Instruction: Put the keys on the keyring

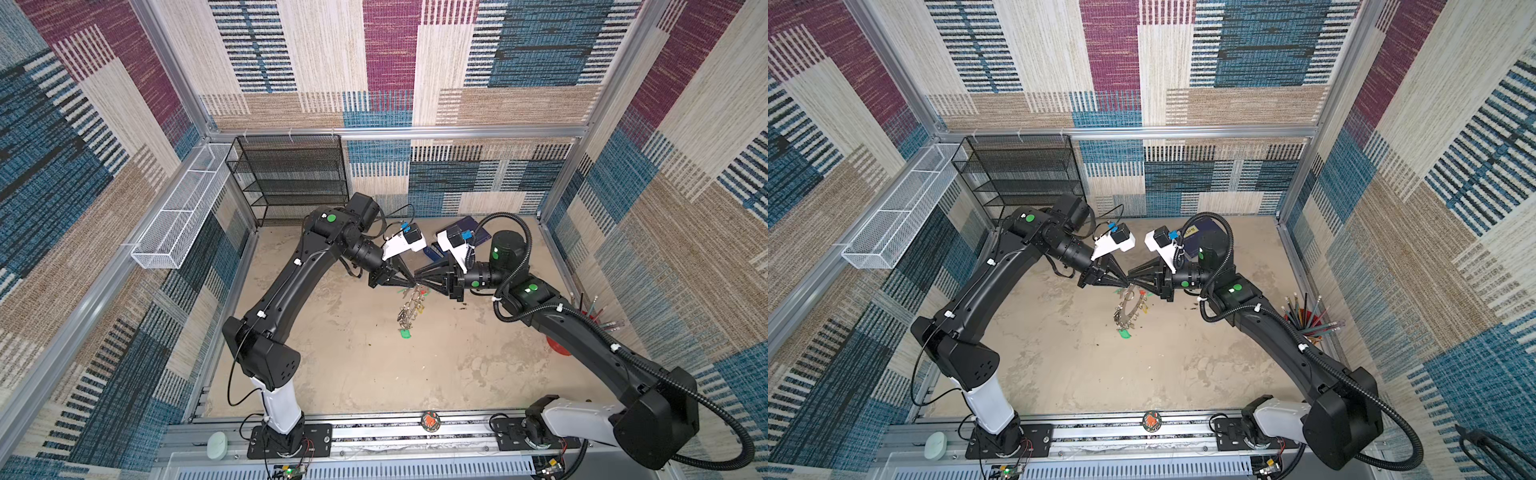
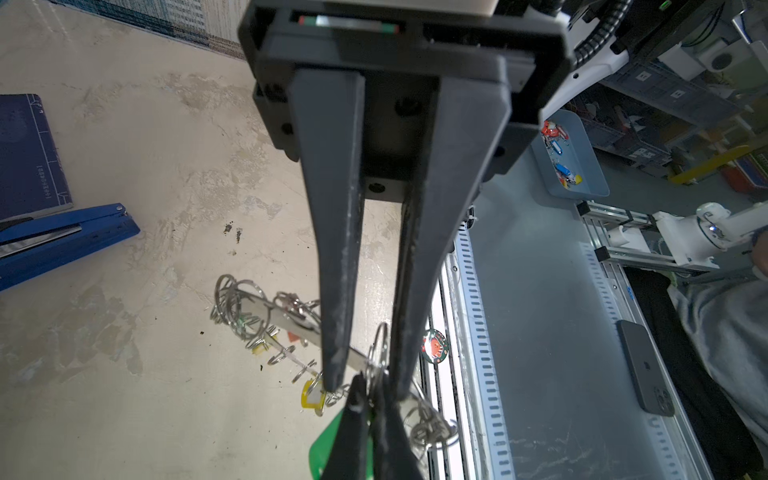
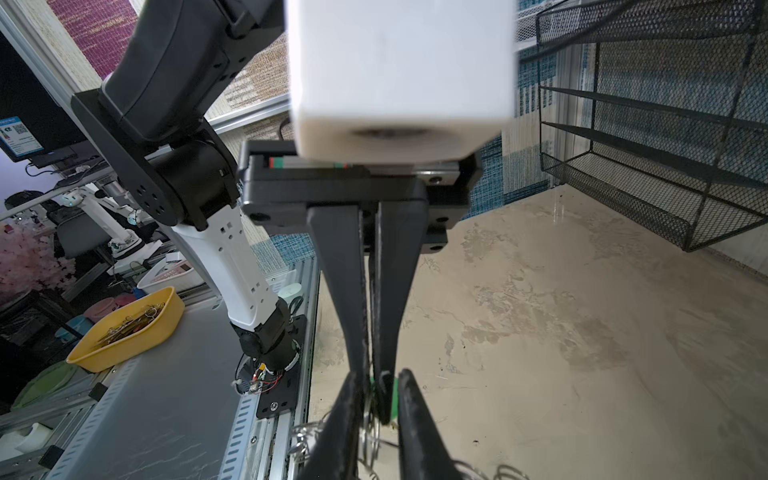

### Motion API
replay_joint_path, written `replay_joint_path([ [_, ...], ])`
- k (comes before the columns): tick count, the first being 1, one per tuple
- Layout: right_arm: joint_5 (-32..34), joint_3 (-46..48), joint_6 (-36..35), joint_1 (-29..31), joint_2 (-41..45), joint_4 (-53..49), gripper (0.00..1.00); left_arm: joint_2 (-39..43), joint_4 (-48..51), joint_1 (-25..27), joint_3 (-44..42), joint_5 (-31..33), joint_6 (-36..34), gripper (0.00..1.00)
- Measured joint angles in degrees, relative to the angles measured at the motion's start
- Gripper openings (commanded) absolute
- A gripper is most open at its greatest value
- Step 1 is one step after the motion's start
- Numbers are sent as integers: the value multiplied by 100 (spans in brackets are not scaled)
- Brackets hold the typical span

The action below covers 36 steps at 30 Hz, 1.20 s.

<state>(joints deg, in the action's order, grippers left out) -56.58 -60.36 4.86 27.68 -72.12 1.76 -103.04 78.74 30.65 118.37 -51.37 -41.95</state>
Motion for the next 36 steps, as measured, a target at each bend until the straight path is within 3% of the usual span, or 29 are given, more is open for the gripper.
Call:
replay_joint_path([
  [9, -4, 0, -87, 37, -2, -66, 5, -2, 46, 9, 4, 52, -17, 0],
  [14, 17, 0, -133, 48, -2, -85, 0, -2, 55, 7, 20, 120, -17, 0],
  [21, 68, 31, -190, 48, 7, -90, 0, 11, 44, -4, 22, 184, -4, 0],
  [36, 59, 426, 573, 48, 96, 881, 0, 1207, -1368, -387, -1738, -149, 769, 34],
])
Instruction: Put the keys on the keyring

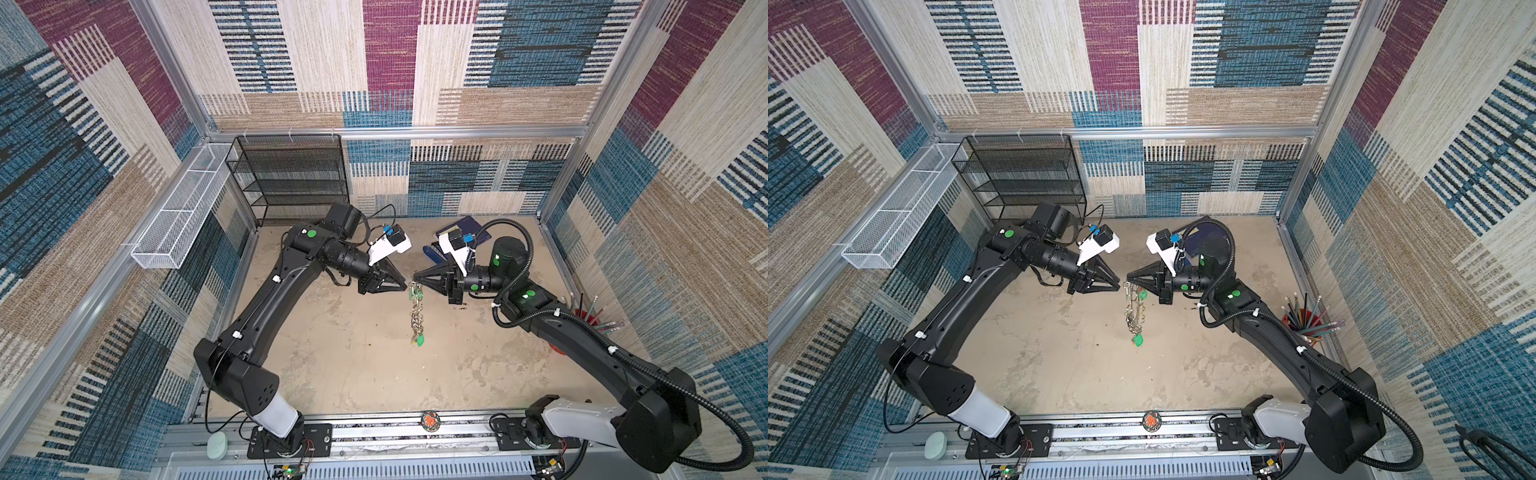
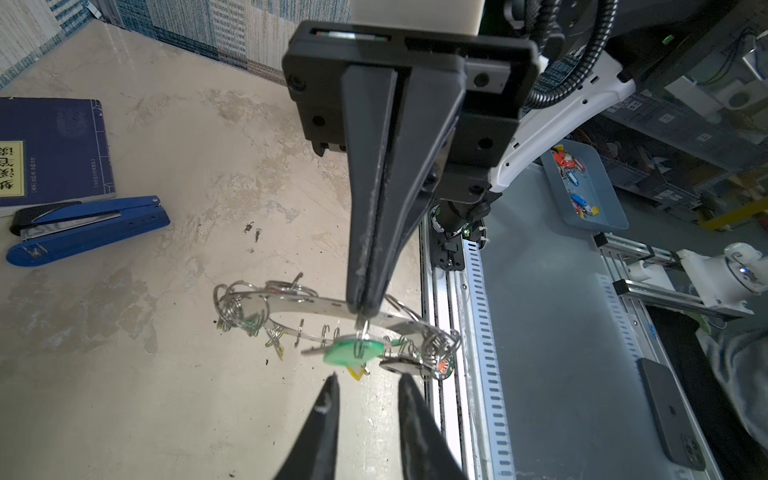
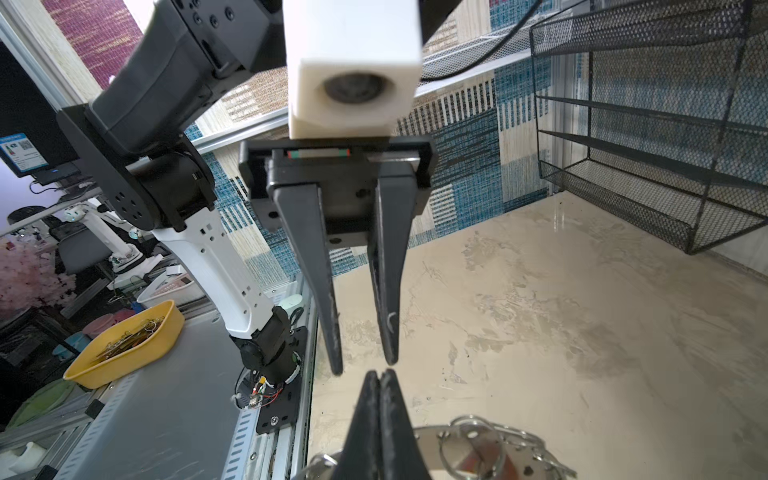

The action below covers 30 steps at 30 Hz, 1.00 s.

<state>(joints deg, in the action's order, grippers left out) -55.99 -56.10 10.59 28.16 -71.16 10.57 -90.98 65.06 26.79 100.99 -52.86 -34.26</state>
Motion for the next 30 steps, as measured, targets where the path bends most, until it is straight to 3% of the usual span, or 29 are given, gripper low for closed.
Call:
replay_joint_path([
  [8, -216, 146, 367, 0, -26, 557, 0, 476, -938, -37, -938, -166, 614, 39],
  [16, -350, 225, 560, 0, -50, 817, 0, 575, -1563, -37, -1196, -345, 929, 42],
  [18, -358, 238, 584, 0, -50, 879, 0, 575, -1639, -39, -1198, -380, 986, 39],
  [23, -363, 249, 605, 0, -50, 927, 0, 540, -1768, -39, -1198, -498, 1027, 17],
  [30, -348, 260, 651, 0, -105, 1056, 0, 446, -1696, -39, -1196, -748, 1021, 6],
])
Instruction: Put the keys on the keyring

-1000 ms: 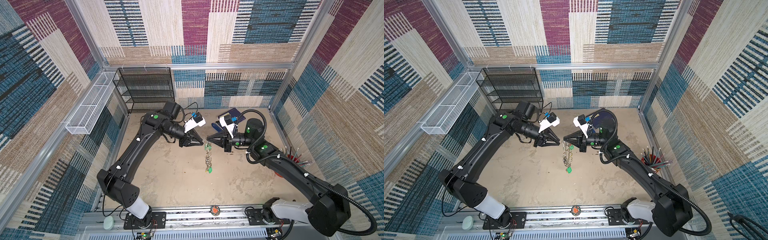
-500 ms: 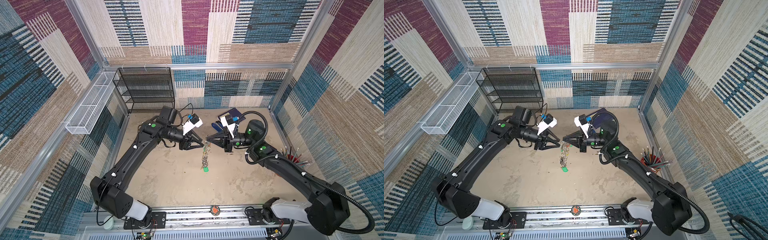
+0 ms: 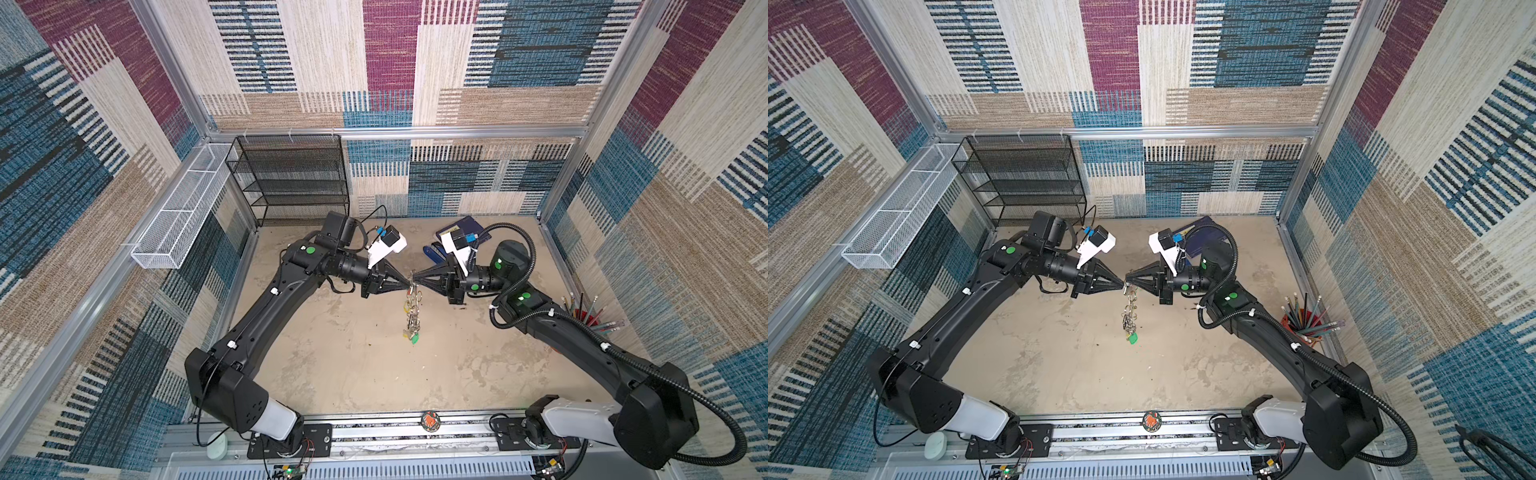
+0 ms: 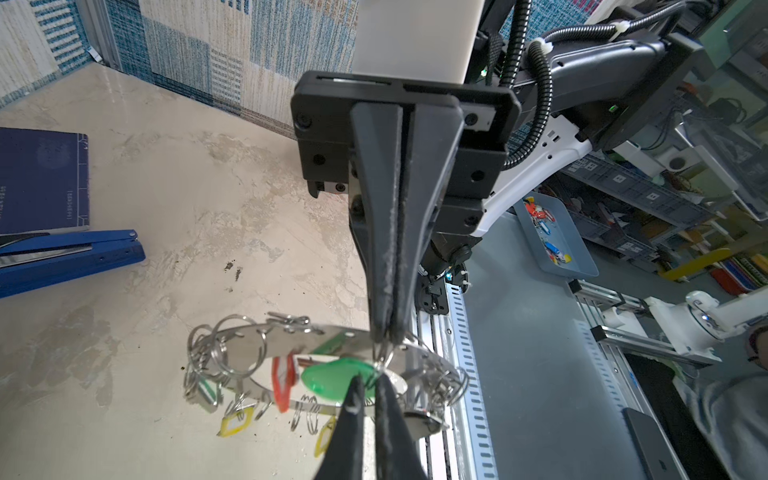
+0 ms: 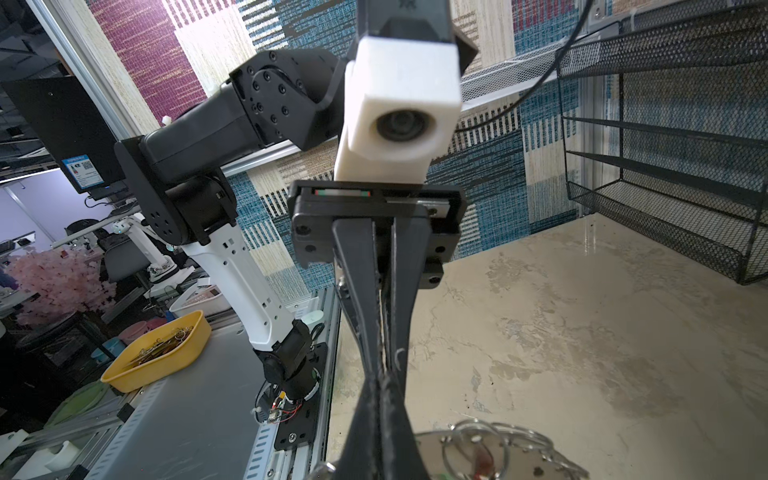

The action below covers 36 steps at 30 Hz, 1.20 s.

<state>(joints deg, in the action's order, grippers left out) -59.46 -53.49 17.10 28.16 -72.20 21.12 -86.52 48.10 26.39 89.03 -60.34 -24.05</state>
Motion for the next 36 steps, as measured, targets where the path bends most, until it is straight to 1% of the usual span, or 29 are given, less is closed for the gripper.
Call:
replay_joint_path([
  [3, -4, 0, 39, 0, -37, 79, 0, 4, 13, 0, -2, 0, 2, 0],
  [16, -57, 74, 214, 2, -72, 391, 0, -39, 31, 2, -9, -149, 0, 0],
  [36, -208, 0, 339, 33, -258, 634, 0, -286, 627, 52, 186, -101, -313, 0],
])
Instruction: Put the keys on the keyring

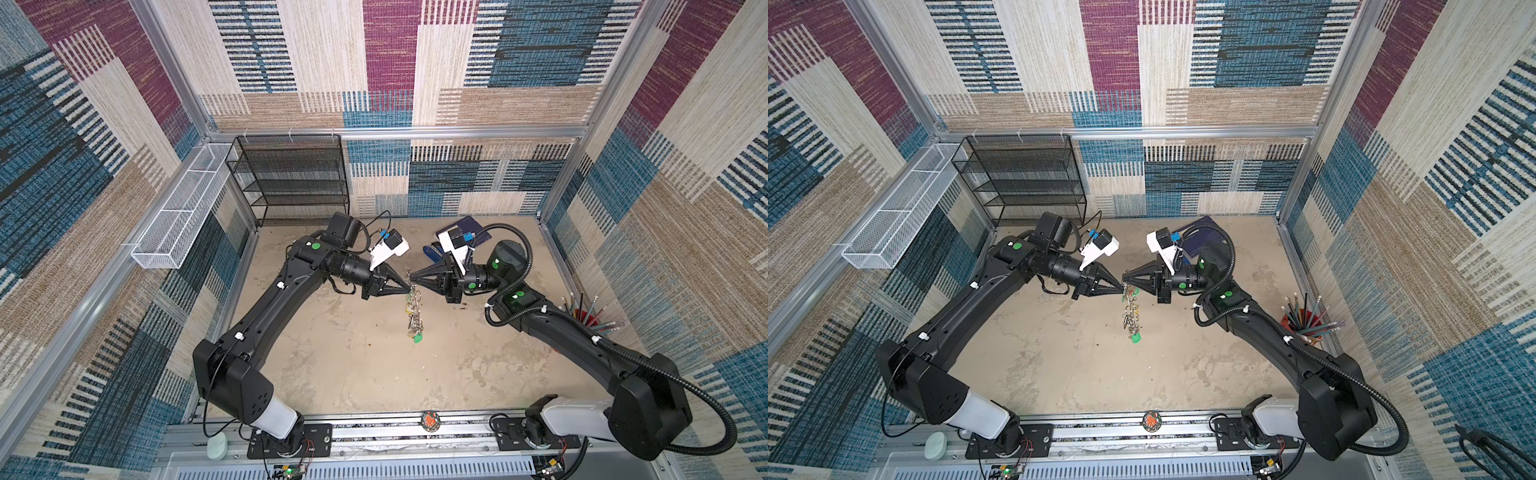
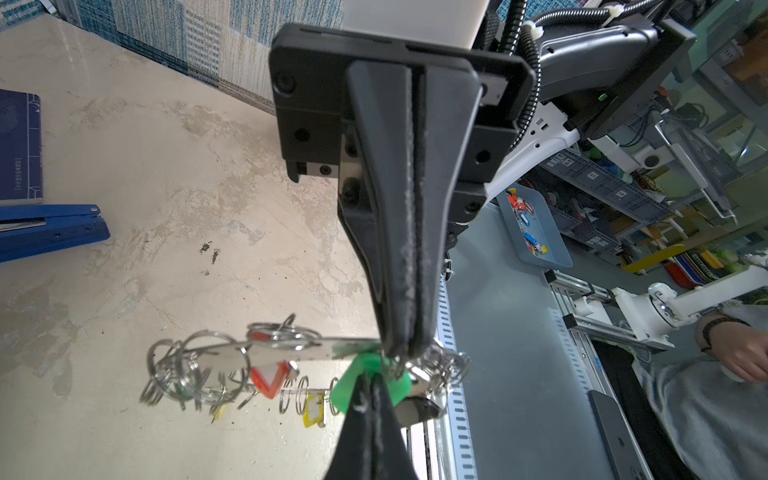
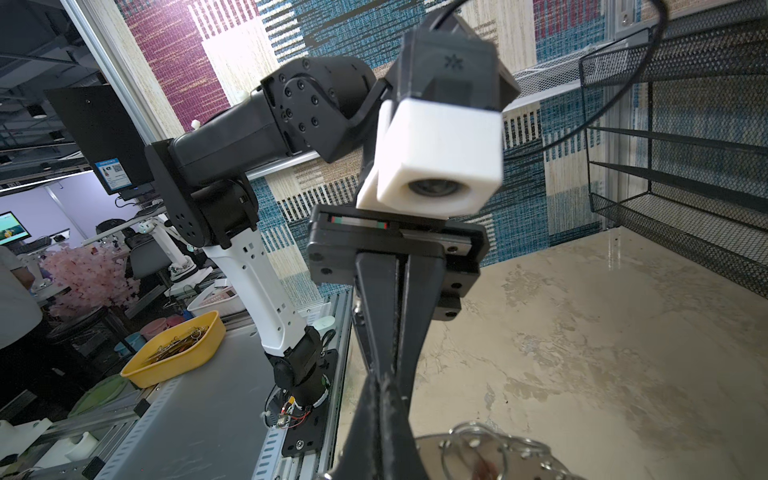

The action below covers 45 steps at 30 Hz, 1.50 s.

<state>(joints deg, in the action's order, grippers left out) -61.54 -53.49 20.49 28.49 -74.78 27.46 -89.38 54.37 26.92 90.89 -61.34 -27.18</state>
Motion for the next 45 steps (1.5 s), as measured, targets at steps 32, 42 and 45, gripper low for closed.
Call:
replay_joint_path([
  [32, 2, 68, 133, 37, -68, 315, 0, 1744, -2173, -422, -2214, 686, 1777, 53],
  [42, -44, 142, 260, 37, -4, 442, 0, 2157, -5010, -413, -3112, 262, 3491, 55],
  [45, -46, 149, 264, 37, 17, 481, 0, 2070, -5353, -396, -3117, 179, 3700, 52],
])
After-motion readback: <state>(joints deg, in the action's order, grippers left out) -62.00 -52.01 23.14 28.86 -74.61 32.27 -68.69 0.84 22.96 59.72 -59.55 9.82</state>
